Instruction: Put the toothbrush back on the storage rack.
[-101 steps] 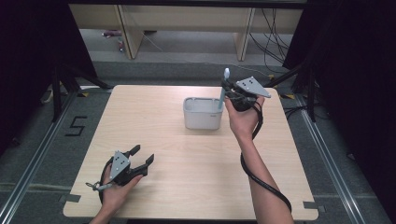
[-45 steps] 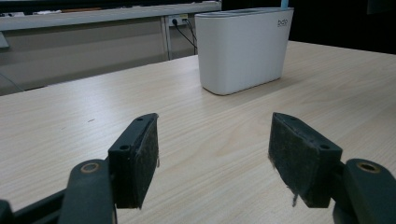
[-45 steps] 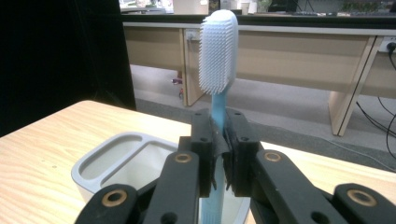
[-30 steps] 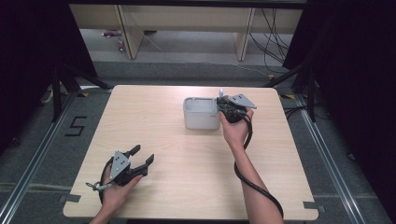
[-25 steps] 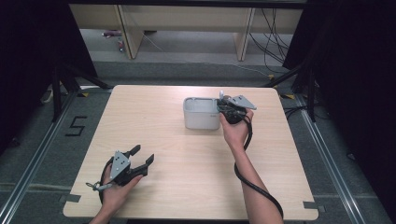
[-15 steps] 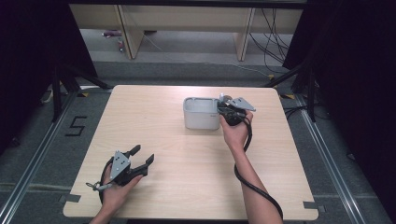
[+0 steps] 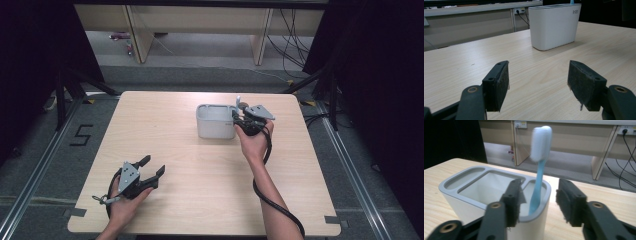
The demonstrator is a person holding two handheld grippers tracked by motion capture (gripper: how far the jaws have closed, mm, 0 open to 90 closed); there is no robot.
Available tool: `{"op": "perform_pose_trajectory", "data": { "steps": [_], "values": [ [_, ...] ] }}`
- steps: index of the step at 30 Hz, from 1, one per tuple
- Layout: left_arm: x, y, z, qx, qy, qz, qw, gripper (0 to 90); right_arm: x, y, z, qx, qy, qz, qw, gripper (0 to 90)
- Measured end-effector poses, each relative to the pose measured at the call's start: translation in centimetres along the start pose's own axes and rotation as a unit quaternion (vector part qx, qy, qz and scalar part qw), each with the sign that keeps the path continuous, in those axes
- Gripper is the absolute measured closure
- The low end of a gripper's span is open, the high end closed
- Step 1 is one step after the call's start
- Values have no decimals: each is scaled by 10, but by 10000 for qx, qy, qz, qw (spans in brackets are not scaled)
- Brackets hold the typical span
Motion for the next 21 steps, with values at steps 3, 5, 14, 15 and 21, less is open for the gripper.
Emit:
{"op": "perform_pose_trajectory", "data": {
  "steps": [3, 5, 14, 15, 21],
  "values": [
    [0, 0, 0, 1, 5, 10, 10000, 331, -4, -1, -5, 83, 12, 105, 9999, 475],
    [0, 0, 0, 2, 8, 11, 10000, 331, -7, -1, -9, 65, 56, 45, 10000, 464],
    [0, 0, 0, 4, 28, 12, 10000, 331, -16, -10, -29, 248, 81, 61, 9996, 444],
    [0, 0, 2, -65, 6, 22, 10000, 331, -15, -13, -33, 341, 110, 180, 9992, 443],
    [0, 0, 0, 4, 41, 11, 10000, 331, -22, -28, -46, 480, 210, 55, 9986, 435]
  ]
}}
Point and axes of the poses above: each handheld gripper's, and its own axes: z roughly forward along the jaws, y roughly out of its top, x roughly to its left, the point moved 5 cm from there along z, roughly forward along the jaws, and after that the axes turned 4 degrees about -y, right-handed, at the moved point
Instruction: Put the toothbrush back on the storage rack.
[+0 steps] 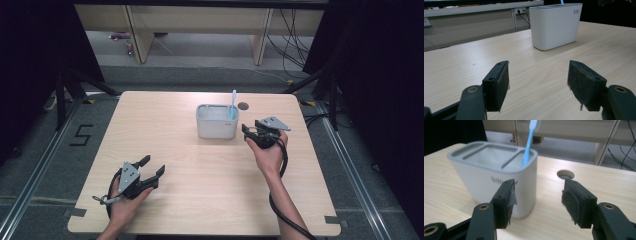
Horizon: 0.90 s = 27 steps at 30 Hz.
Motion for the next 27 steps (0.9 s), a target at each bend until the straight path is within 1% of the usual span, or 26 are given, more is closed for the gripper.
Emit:
{"op": "perform_pose_trajectory", "data": {
  "steps": [1, 2, 3, 4, 5, 6, 8, 9, 10, 11, 12, 13, 14, 16, 17, 19, 20, 21, 22, 23, 24, 25, 26, 27],
  "values": [
    [0, 0, 0, 3, 1, 1, 10000, 332, -1, -3, -2, -14, 8, -32, 10000, 434],
    [0, 0, 0, 6, 1, 1, 10000, 331, -1, -6, -6, 109, -8, 14, 9999, 433],
    [0, 0, 1, -30, -13, 10, 10000, 331, 0, -9, -9, 158, 37, 50, 9999, 432],
    [0, 0, 2, -93, -35, 9, 10000, 331, -3, -10, -10, 109, 78, -108, 9999, 431],
    [0, 0, 2, -84, -22, -5, 10000, 332, -2, -13, -14, 200, 27, -3, 9998, 430],
    [0, 0, 2, -85, -26, 4, 10000, 331, -3, -15, -15, 169, 72, -78, 9998, 430],
    [0, 0, 2, -90, -30, 10, 10000, 332, -3, -19, -21, 256, 140, -47, 9996, 430],
    [0, 0, 2, -84, -23, -4, 10000, 331, -4, -22, -23, 219, 102, -123, 9996, 429],
    [0, 0, 2, -86, -28, 6, 10000, 332, -3, -24, -26, 307, 153, -100, 9994, 429],
    [0, 0, 2, -75, -18, -5, 10000, 332, -3, -27, -28, 295, 179, -94, 9994, 429],
    [0, 0, 2, -78, -19, -11, 10000, 332, -2, -30, -32, 365, 258, -60, 9990, 429],
    [0, 0, 2, -74, -17, -9, 10000, 332, -3, -33, -33, 355, 286, -113, 9989, 428],
    [0, 0, 2, -73, -16, -8, 10000, 332, -2, -36, -37, 420, 230, -56, 9988, 428],
    [0, 0, 2, -75, -18, -8, 10000, 332, -4, -42, -42, 442, 291, -151, 9985, 428],
    [0, 0, 2, -75, -17, -9, 10000, 332, -5, -45, -44, 438, 215, -124, 9987, 428],
    [0, 0, 2, -74, -16, -10, 10000, 333, -6, -51, -48, 448, 280, -82, 9986, 428],
    [0, 0, 2, -74, -15, -12, 10000, 332, -5, -55, -50, 446, 241, 0, 9987, 428],
    [0, 0, 2, -70, -15, -12, 10000, 333, -8, -58, -53, 476, 263, -165, 9984, 429],
    [0, 0, 1, 2, 16, -13, 10000, 333, -7, -62, -54, 460, 270, -18, 9986, 430],
    [0, 0, 1, 24, 23, -14, 10000, 333, -6, -65, -57, 503, 268, 65, 9984, 432],
    [0, 0, 1, 24, 24, -15, 10000, 333, -8, -68, -58, 506, 290, -24, 9983, 437],
    [0, 0, 1, 27, 27, -14, 10000, 333, -7, -71, -59, 501, 263, 59, 9984, 439],
    [0, 0, 1, 25, 29, -13, 10000, 333, -7, -75, -61, 548, 282, 95, 9981, 440],
    [0, 0, 1, 25, 30, -17, 10000, 333, -8, -77, -61, 490, 322, -20, 9983, 444]
  ]
}}
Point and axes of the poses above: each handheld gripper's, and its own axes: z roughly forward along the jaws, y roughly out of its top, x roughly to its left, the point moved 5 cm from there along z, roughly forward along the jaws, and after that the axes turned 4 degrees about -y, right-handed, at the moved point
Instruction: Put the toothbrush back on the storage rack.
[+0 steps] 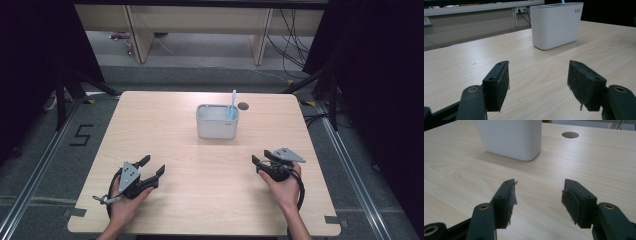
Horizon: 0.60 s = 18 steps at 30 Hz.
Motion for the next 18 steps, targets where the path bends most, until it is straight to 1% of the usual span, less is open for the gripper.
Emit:
{"op": "perform_pose_trajectory", "data": {
  "steps": [1, 2, 3, 4, 5, 6, 7, 8, 9, 10, 11, 12, 13, 14, 15, 16, 17, 18],
  "values": [
    [0, 0, 0, 1, 2, 0, 10000, 333, 1, -3, -1, -42, -47, 74, 10000, 448],
    [0, 0, 0, 2, 3, -2, 10000, 333, 2, -6, -3, -10, -19, 110, 9999, 451],
    [0, 0, 0, 2, 7, -10, 10000, 333, 1, -8, -3, -21, 36, 26, 10000, 453],
    [0, 0, 0, 3, 9, -13, 10000, 333, 2, -11, -5, -25, -37, 119, 9999, 454],
    [0, 0, 0, 3, 12, -22, 10000, 333, 4, -13, -5, -55, -27, 300, 9995, 456],
    [0, 0, 0, 7, 12, -27, 10000, 333, 1, -14, -5, -103, -71, 132, 9998, 457],
    [0, 0, 0, 8, 14, -29, 10000, 333, 2, -15, -6, -120, 21, 177, 9998, 457],
    [0, 0, 0, 5, 11, -29, 10000, 334, 5, -17, -7, -104, 1, 332, 9994, 458],
    [0, 0, 0, 8, 8, -25, 10000, 333, 1, -16, -6, -196, -56, 25, 9998, 457],
    [0, 0, 1, -84, -24, -29, 10000, 333, 1, -17, -6, -195, -62, 32, 9998, 458],
    [0, 0, 2, -90, -23, -31, 10000, 333, 3, -18, -5, -192, 44, 139, 9997, 458],
    [0, 0, 1, -74, -12, -35, 10000, 333, 3, -18, -6, -152, 17, 120, 9998, 458],
    [0, 0, 2, -85, 2, -43, 10000, 333, 3, -17, -6, -195, 50, 120, 9997, 458],
    [1, 0, 2, -84, -3, -40, 10000, 334, 5, -18, -8, -153, -38, 329, 9993, 460],
    [0, 0, 2, -85, -5, -40, 10000, 334, 3, -17, -7, -223, -50, 226, 9995, 460],
    [0, 0, 1, -83, -6, -43, 10000, 334, 0, -17, -7, -279, -76, 30, 9996, 460],
    [1, 0, 1, -83, -6, -40, 10000, 334, -1, -17, -8, -257, -104, 8, 9996, 460],
    [1, 0, 1, -87, -9, -40, 10000, 334, 1, -17, -7, -289, -25, 91, 9995, 460]
  ]
}}
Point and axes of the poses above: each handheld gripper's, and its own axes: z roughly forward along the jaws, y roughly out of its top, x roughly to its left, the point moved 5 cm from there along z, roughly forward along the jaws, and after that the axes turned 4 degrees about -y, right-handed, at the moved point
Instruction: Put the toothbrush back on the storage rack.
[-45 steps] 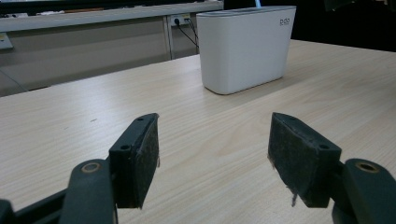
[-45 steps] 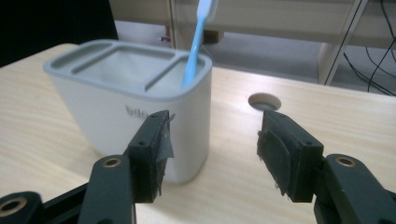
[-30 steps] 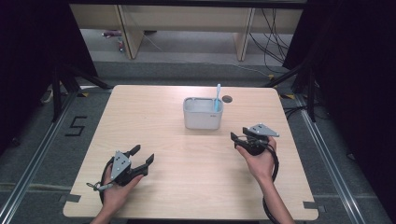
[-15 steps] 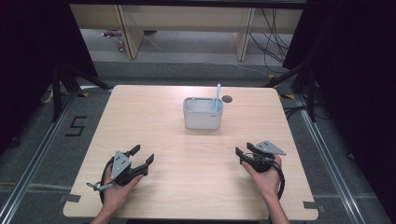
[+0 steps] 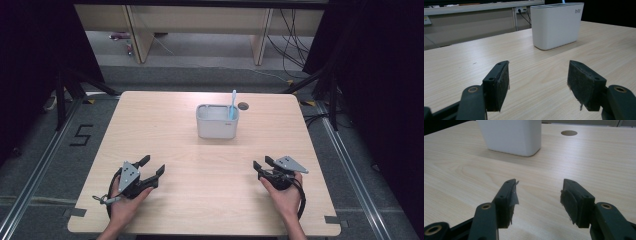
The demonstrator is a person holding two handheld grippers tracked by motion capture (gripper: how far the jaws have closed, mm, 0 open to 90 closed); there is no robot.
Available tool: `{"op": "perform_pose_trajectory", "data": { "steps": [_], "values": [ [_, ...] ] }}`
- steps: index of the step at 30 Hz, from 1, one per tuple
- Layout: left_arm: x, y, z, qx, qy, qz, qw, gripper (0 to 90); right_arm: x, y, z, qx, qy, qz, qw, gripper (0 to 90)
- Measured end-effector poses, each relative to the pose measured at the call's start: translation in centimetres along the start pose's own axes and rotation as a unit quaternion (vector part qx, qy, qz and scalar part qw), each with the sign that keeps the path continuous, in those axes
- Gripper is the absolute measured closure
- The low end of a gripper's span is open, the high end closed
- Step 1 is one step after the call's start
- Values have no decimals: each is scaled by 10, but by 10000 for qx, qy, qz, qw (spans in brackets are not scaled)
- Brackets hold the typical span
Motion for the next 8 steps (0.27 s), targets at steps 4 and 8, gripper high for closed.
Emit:
{"op": "perform_pose_trajectory", "data": {
  "steps": [4, 8],
  "values": [
    [0, 0, 0, -11, -25, 3, 10000, 334, 0, -3, -1, 79, 1, -14, 10000, 460],
    [0, 0, 0, -16, -53, -1, 10000, 334, 1, -3, 0, 106, 53, 63, 9999, 460]
  ]
}}
Point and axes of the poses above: each handheld gripper's, and its own axes: z roughly forward along the jaws, y roughly out of its top, x roughly to its left, the point moved 5 cm from there along z, roughly forward along the jaws, and after that the axes turned 4 degrees about -y, right-handed, at the moved point
